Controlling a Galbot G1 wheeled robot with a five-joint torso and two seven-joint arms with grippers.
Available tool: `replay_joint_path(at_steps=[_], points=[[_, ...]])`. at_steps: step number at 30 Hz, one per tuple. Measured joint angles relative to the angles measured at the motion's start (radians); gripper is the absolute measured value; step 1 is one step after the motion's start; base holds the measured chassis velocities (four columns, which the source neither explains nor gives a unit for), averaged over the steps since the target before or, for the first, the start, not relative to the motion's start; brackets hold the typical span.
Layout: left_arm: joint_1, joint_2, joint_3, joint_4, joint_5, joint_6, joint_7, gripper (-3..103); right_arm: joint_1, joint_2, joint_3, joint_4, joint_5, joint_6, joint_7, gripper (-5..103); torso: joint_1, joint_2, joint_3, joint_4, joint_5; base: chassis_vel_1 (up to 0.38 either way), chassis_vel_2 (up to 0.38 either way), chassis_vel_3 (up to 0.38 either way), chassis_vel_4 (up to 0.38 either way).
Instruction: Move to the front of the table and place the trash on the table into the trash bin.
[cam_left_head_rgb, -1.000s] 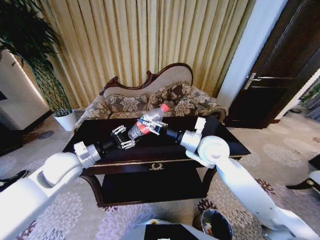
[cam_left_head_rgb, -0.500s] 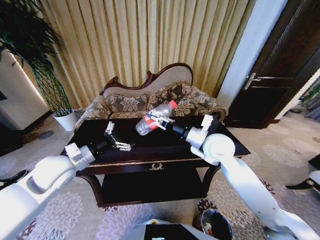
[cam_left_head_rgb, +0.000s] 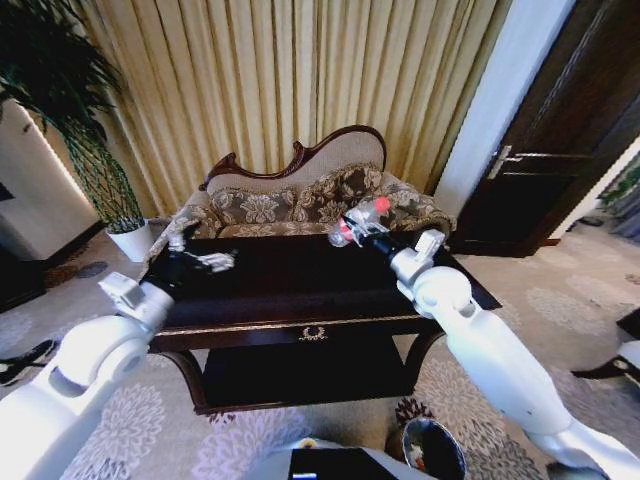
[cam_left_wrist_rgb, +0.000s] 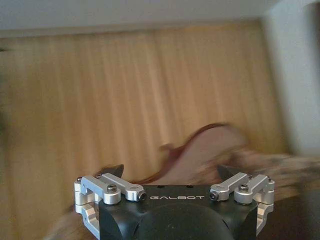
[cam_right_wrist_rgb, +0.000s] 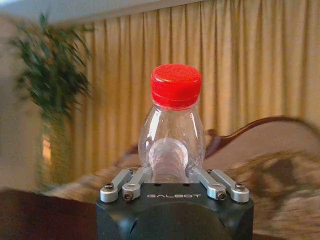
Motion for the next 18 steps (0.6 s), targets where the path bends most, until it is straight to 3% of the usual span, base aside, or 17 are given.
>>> replay_joint_path(at_steps=[6,12,14,16,17,18], points=[[0.116,-0.059,-0.154,0.006,-0.020,0.082,-0.088,100,-0.055,0.008,0.024,-0.036,-0.155,0.014,0.000,27,0.000,0.000,0.000,0.0004,-0.0003,0.000,0.000,0.000,0.000],[0.181,-0.097,-0.268,0.052,-0.031,0.103,-0.114,100,-0.128,0.040,0.079,-0.077,-0.220,0.034,0.000,27,0.000,0.000,0.000,0.0002,0.0000,0.000,0.000,0.000,0.000],[0.199,-0.101,-0.293,0.075,-0.026,0.088,-0.102,100,-0.148,0.044,0.096,-0.088,-0.221,0.043,0.000,27,0.000,0.000,0.000,0.0003,0.0001,0.000,0.000,0.000,0.000],[0.232,-0.102,-0.332,0.171,0.020,-0.018,-0.021,100,-0.191,0.040,0.140,-0.111,-0.221,0.064,0.000,27,0.000,0.000,0.000,0.0002,0.0000,0.000,0.000,0.000,0.000],[0.232,-0.102,-0.332,0.171,0.020,-0.018,-0.021,100,-0.191,0.040,0.140,-0.111,-0.221,0.064,0.000,27,0.000,0.000,0.000,0.0002,0.0000,0.000,0.000,0.000,0.000],[0.238,-0.100,-0.348,0.215,0.034,-0.068,0.011,100,-0.209,0.033,0.160,-0.117,-0.220,0.072,0.000,27,0.000,0.000,0.000,0.0003,-0.0002,0.000,0.000,0.000,0.000]])
